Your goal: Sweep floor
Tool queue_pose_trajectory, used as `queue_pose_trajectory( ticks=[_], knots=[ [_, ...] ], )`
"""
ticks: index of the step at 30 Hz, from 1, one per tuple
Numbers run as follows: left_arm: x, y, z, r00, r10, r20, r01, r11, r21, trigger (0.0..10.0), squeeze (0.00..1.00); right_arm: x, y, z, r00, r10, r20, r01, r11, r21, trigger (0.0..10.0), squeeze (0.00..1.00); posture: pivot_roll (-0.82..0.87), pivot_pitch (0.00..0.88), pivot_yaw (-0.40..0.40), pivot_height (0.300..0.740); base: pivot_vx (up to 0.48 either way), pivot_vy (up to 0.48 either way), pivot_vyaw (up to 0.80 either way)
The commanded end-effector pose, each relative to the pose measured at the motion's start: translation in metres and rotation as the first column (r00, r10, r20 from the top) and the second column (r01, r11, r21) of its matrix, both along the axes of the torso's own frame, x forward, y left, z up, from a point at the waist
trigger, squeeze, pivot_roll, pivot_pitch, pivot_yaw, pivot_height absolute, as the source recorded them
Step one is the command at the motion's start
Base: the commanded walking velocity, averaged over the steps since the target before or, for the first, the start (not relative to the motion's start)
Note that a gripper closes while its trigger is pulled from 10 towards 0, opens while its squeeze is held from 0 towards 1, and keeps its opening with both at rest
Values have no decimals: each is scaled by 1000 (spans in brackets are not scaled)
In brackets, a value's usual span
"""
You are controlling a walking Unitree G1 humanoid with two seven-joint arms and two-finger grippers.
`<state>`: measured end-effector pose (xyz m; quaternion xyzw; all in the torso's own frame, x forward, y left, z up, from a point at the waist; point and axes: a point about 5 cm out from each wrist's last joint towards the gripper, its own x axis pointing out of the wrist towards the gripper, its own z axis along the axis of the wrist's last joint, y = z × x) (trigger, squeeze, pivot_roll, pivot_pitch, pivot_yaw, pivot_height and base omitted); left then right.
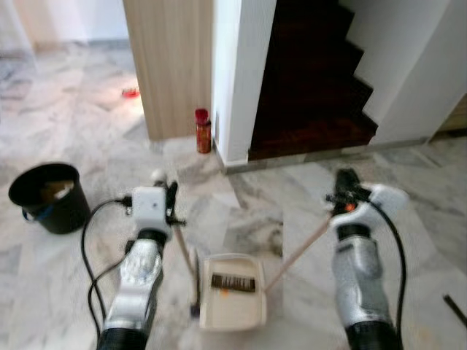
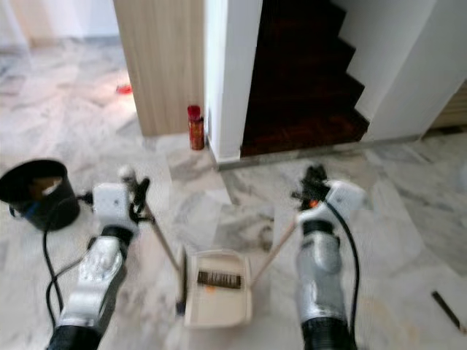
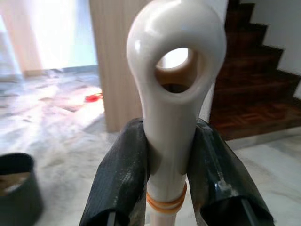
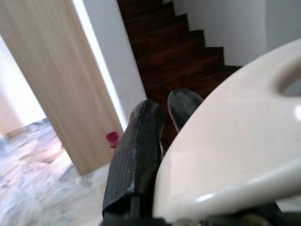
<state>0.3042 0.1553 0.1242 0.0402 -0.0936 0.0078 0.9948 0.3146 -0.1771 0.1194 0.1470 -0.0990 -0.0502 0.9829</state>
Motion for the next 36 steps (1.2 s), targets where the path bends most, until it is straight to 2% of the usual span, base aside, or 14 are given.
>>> queue_pose_trajectory(
  ticks=[1, 21, 25, 31, 36],
  knots=[
    [2, -5, 12, 999, -10, 48, 10, 1000, 8, 10000, 0, 0, -9, 11, 999, -27, 47, 26, 1000, 10, 10000, 0, 57, 0, -48, 740, 0, 480, 0],
    [1, -4, 14, 999, -3, 45, 3, 1000, 8, 10000, 0, 1, -3, 11, 999, 0, 42, -1, 1000, 17, 10000, 0, 65, 0, -48, 740, 0, 480, 0],
    [1, -4, 14, 999, -2, 44, 2, 1000, 8, 10000, 0, 1, -1, 12, 999, 6, 47, -6, 1000, -4, 10000, 0, 68, 0, -49, 740, 0, 480, 0],
    [1, -3, 14, 999, 1, 44, -2, 1000, 12, 10000, 0, 1, 0, 13, 998, 11, 55, -11, 1000, -2, 10000, 0, 68, 0, -49, 740, 0, 480, 764],
    [0, -4, 14, 999, -3, 41, 3, 1000, 11, 10000, 0, 1, 0, 13, 998, 14, 54, -15, 1000, 14, 10000, 0, 68, 0, -46, 740, 0, 480, 0]
  ],
)
